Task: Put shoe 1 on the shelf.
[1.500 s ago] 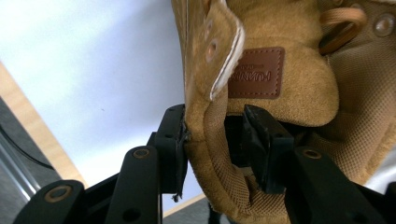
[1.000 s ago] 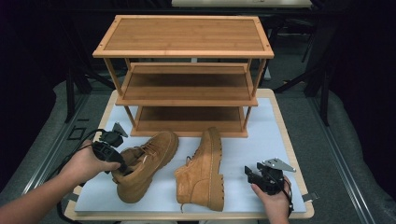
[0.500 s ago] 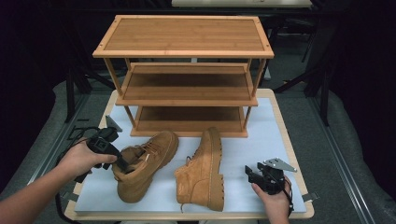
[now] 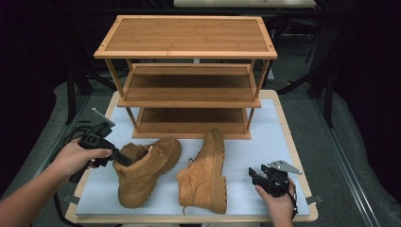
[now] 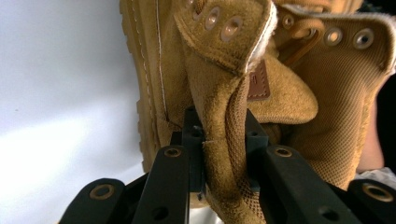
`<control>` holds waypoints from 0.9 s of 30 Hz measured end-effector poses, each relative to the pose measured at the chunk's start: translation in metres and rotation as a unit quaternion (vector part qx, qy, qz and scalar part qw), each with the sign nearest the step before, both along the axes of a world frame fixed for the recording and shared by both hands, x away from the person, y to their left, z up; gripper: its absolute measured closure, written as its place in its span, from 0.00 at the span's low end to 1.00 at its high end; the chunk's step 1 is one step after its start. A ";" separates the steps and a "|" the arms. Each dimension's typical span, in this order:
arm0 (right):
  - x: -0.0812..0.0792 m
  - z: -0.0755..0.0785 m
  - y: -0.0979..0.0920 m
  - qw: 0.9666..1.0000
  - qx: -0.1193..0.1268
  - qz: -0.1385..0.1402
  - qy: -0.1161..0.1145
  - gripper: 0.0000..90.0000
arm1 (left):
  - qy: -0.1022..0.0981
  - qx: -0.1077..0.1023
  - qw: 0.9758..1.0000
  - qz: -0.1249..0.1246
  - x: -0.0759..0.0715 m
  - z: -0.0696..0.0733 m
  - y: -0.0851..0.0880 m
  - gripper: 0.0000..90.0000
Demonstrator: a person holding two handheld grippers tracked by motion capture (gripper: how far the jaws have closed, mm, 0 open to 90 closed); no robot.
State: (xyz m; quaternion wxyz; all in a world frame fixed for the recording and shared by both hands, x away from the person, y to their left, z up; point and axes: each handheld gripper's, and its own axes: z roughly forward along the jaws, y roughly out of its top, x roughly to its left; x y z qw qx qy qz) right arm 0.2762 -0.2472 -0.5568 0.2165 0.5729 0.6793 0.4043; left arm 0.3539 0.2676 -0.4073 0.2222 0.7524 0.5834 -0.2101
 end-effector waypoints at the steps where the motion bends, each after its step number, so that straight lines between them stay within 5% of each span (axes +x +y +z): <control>1: 0.000 0.000 0.000 1.000 0.001 0.000 0.000 0.50 | -0.003 -0.002 1.000 -0.002 0.000 0.001 0.002 0.86; 11: 0.000 0.000 -0.001 1.000 0.011 -0.006 -0.007 0.49 | -0.013 -0.046 0.998 0.034 -0.008 0.030 0.015 0.86; 19: 0.001 -0.001 -0.002 1.000 0.015 -0.007 -0.005 0.49 | -0.019 -0.085 0.995 0.046 -0.017 0.066 0.020 0.87; 25: 0.000 -0.001 -0.003 1.000 0.016 -0.011 -0.005 0.49 | -0.027 -0.089 0.995 0.036 -0.025 0.097 0.019 0.87; 27: 0.000 -0.001 -0.003 1.000 0.017 -0.011 -0.004 0.49 | -0.038 -0.102 0.993 0.042 -0.026 0.108 0.022 0.87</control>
